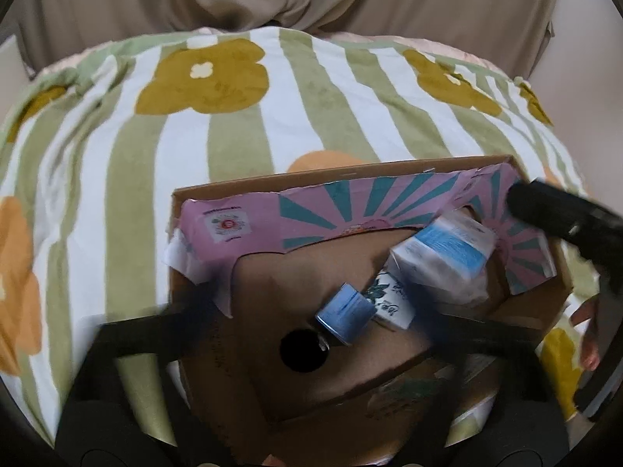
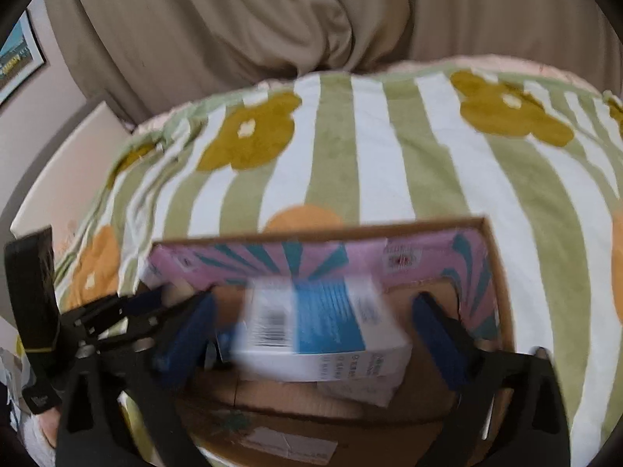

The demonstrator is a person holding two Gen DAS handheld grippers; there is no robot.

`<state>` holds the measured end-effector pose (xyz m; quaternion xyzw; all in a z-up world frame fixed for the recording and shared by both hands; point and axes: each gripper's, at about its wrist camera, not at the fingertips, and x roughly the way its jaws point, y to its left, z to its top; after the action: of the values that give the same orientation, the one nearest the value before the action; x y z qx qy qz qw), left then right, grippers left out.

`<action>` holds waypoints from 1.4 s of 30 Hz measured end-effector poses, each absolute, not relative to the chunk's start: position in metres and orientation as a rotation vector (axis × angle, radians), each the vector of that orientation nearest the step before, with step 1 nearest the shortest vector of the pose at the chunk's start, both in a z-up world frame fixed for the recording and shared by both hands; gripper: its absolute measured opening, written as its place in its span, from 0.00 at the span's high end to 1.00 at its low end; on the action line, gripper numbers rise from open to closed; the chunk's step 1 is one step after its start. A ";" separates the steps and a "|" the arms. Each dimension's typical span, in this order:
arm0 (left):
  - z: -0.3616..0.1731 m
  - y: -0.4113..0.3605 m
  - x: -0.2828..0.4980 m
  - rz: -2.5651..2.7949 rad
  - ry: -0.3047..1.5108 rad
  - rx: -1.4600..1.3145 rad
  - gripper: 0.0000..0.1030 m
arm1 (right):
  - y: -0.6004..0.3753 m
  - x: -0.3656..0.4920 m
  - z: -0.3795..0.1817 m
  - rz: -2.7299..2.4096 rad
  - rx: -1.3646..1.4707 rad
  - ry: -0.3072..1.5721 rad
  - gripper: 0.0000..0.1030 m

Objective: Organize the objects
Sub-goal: 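Open both tools to drop the jar and medicine box into the box, then lower the left tool onto the pink fluffy hair tie and close on it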

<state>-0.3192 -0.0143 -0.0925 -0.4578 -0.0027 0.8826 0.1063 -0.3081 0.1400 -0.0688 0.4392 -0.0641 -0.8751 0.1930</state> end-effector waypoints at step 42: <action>0.056 -0.025 -0.060 2.932 0.017 -0.719 0.00 | 0.160 -0.081 0.053 -2.780 0.663 0.077 0.00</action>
<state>-0.0598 -0.0247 0.0565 -0.2377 0.0056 0.9694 0.0614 -0.0806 0.1602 0.0530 0.2297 0.0268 -0.9626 0.1409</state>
